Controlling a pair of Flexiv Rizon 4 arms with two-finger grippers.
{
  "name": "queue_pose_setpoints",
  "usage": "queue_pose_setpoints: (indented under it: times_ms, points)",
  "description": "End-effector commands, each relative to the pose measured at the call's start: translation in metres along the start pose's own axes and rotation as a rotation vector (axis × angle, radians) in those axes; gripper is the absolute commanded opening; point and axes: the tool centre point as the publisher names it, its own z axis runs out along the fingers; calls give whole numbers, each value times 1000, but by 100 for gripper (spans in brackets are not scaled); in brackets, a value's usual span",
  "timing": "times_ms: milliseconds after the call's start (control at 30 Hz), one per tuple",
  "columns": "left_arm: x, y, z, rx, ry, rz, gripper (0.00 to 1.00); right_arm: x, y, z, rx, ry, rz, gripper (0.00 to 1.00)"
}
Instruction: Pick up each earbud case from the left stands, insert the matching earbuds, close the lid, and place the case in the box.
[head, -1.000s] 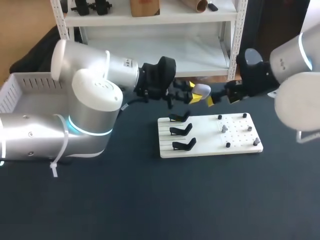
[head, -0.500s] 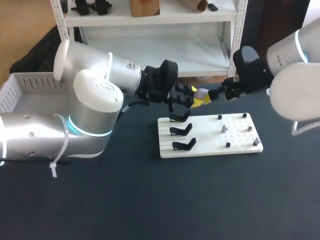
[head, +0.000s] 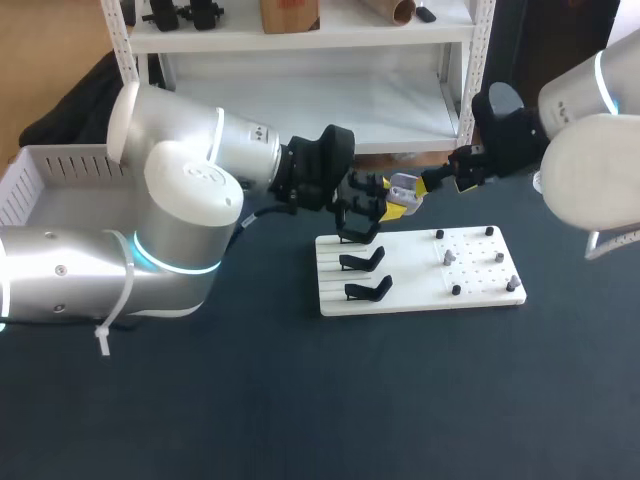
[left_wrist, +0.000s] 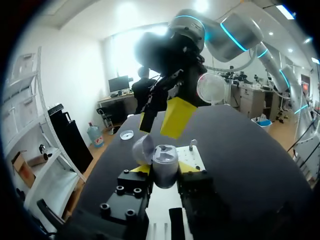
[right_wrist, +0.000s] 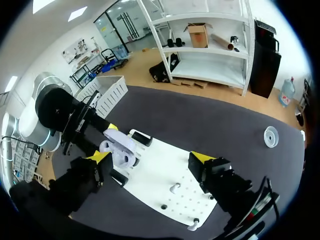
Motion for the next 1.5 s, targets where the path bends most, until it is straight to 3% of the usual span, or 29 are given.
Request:
queue_pose_setpoints:
  times_ms: [33,267,500,667,800,967,1167,1500]
  points:
    - [4,4,-7,-2,-43,-31,0,9,0,-13,28,-16,-14,100]
    - [0,12,-28,-12,-195,-105,0,38,-11,-32,194,66,-58,100]
    - [-8,18,-47,-64,-240,-86,0,73,-17,-50,369,167,-19,100]
    - [-10,21,-54,-82,-244,-71,0,100,-17,-62,553,264,34,100]
    - [-6,24,-53,-84,-249,-76,0,120,-13,-67,632,295,92,100]
    - [-3,27,-51,-75,-253,-83,0,134,-14,-62,700,354,72,100]
    - [-6,30,-51,-64,-251,-72,0,138,-31,-56,769,380,47,100]
    - [-7,31,-52,-80,-229,-74,0,165,-42,-33,770,411,20,100]
